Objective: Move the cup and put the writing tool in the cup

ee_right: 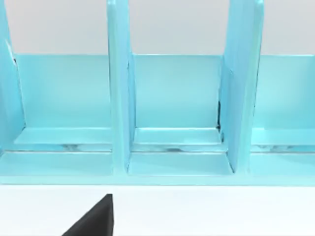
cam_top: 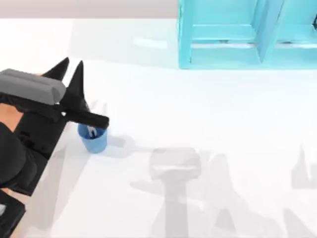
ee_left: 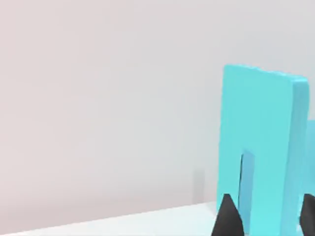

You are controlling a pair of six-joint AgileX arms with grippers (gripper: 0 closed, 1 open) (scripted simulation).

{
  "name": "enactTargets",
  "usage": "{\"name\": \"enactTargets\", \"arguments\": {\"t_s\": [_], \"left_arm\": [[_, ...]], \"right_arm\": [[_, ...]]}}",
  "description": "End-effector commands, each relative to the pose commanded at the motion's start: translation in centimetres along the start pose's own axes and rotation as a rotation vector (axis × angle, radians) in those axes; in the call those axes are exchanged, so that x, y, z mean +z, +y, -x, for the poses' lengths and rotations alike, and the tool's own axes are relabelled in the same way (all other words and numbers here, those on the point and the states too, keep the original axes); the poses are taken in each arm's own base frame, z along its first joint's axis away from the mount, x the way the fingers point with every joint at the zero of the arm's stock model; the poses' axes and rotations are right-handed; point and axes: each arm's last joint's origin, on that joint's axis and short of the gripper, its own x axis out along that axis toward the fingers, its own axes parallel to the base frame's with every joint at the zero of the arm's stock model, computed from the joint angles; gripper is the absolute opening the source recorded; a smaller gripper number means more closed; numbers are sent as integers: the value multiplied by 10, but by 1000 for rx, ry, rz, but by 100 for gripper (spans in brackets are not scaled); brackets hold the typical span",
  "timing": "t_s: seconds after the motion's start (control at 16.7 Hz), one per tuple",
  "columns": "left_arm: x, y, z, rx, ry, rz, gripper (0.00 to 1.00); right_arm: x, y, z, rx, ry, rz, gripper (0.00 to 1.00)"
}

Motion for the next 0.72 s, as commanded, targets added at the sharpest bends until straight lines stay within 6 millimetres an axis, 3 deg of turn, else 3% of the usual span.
{"name": "enactTargets", "arguments": {"t_s": [0.36,0.72], "left_arm": [[0,0,0,0,0,0,98],[0,0,0,0,0,0,100]], "right_arm": [[0,0,0,0,0,0,100],[0,0,0,0,0,0,100]]}}
